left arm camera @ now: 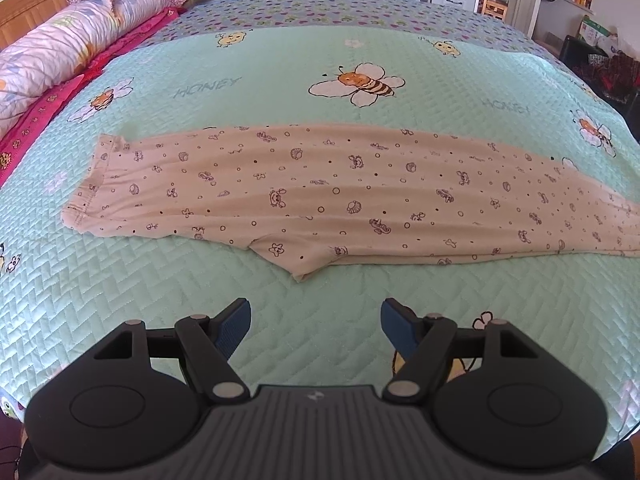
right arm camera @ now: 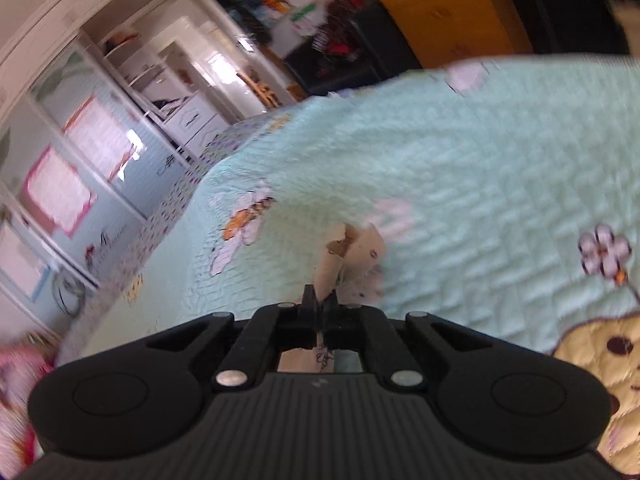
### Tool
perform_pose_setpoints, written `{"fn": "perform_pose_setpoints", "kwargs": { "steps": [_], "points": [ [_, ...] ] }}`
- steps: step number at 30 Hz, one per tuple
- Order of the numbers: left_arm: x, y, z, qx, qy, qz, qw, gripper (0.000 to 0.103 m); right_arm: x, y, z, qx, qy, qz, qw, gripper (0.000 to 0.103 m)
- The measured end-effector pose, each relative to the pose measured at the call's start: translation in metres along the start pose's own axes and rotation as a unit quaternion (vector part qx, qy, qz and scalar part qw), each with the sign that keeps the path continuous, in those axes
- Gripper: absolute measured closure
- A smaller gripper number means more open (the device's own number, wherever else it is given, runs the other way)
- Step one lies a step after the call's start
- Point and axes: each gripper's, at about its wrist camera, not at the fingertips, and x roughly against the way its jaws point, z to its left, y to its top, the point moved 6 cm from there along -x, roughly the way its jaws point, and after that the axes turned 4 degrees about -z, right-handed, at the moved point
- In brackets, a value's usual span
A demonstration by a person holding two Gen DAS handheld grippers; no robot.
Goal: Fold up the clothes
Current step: 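Lift the pinched narrow end with the right gripper and fold it over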
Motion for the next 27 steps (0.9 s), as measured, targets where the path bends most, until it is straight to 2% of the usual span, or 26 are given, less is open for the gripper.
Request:
{"fn": "perform_pose_setpoints", "kwargs": {
  "steps": [4, 6, 8, 10, 13, 17, 19, 21, 24, 27],
  "points": [
    [0.004, 0.0, 0.009, 0.012, -0.004, -0.003, 0.9999, 0.028, 0.014, -0.013, 0.076, 0.128, 0.015, -0.026, 0.991, 0.1],
    [0.007, 0.0, 0.016, 0.02, -0.005, -0.006, 0.9998, 0.028, 0.021, -0.028, 0.12, 0.19, 0.032, -0.033, 0.981, 0.1],
    [0.008, -0.002, 0.03, 0.034, -0.004, -0.005, 0.9994, 0.028, 0.026, -0.057, 0.167, 0.242, 0.059, -0.03, 0.968, 0.1],
    [0.009, -0.005, 0.044, 0.048, -0.003, -0.004, 0.9988, 0.028, 0.031, -0.093, 0.215, 0.29, 0.088, -0.022, 0.953, 0.1],
    [0.01, -0.009, 0.065, 0.07, -0.002, -0.003, 0.9975, 0.028, 0.04, -0.158, 0.277, 0.327, 0.134, 0.006, 0.935, 0.1],
    [0.012, -0.015, 0.094, 0.099, 0.0, -0.001, 0.995, 0.028, 0.051, -0.251, 0.34, 0.377, 0.168, 0.041, 0.91, 0.1],
    [0.013, -0.017, 0.108, 0.114, 0.001, 0.0, 0.9935, 0.028, 0.053, -0.294, 0.358, 0.407, 0.168, 0.057, 0.896, 0.1],
    [0.012, -0.021, 0.121, 0.128, -0.002, 0.004, 0.9918, 0.028, 0.053, -0.322, 0.364, 0.425, 0.152, 0.067, 0.89, 0.099],
    [0.005, -0.027, 0.134, 0.144, -0.008, 0.01, 0.9896, 0.028, 0.048, -0.343, 0.362, 0.44, 0.12, 0.075, 0.887, 0.099],
    [-0.001, -0.031, 0.144, 0.158, -0.012, 0.016, 0.9872, 0.028, 0.054, -0.345, 0.367, 0.459, 0.112, 0.057, 0.879, 0.099]
  ]
}}
